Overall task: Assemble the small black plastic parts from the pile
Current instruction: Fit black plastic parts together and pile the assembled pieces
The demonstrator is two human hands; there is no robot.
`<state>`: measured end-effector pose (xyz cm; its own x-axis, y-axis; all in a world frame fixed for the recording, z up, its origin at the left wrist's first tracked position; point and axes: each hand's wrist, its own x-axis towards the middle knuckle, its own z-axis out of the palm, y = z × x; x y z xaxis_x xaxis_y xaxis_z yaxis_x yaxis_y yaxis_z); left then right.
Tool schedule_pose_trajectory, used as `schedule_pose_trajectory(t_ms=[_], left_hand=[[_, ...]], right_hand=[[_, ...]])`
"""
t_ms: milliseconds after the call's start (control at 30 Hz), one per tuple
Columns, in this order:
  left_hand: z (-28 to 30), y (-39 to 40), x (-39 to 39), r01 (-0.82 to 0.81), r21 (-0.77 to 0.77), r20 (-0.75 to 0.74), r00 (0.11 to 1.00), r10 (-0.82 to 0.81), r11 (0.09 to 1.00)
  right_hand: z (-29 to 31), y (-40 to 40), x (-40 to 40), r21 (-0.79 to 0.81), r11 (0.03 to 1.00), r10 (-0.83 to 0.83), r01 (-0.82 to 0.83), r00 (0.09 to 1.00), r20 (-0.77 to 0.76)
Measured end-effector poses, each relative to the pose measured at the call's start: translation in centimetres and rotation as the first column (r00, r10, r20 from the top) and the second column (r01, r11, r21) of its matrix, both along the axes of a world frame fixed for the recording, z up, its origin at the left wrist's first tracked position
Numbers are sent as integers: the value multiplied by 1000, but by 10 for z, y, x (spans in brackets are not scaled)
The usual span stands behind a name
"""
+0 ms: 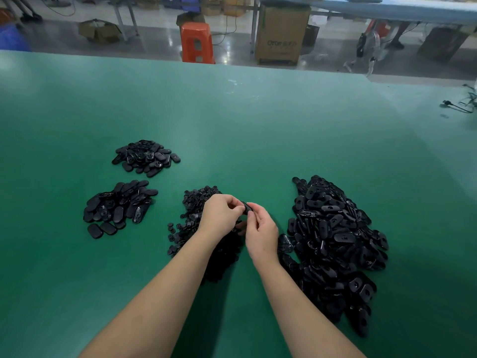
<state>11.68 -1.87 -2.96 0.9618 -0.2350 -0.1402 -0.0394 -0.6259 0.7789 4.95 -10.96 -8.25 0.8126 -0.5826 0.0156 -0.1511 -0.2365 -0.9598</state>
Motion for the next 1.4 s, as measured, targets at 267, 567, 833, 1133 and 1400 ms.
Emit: schedule_pose_trajectory(t_ms=[267,567,833,1133,1400], left_hand=[[2,-5,-6,-1,119,162,987,-18,993],[3,6,4,72,-38,27,997,-71,997],[2,5,1,88,-90,-14,996,-89,992],[2,6,-1,88,-14,-8,996,-88,996],[5,-1,-5,103,44,-1,995,-103,994]], right_hand=[[4,0,-3,30,999,13,-13,1000,24],[5,1,-2,79,997,23,-26,999,40],[4,-1,-2,85,996,26,-31,998,48],[2,-1,-1,71,997,34,-35,999,24],[1,-1,-1,43,999,16,-18,999,35]])
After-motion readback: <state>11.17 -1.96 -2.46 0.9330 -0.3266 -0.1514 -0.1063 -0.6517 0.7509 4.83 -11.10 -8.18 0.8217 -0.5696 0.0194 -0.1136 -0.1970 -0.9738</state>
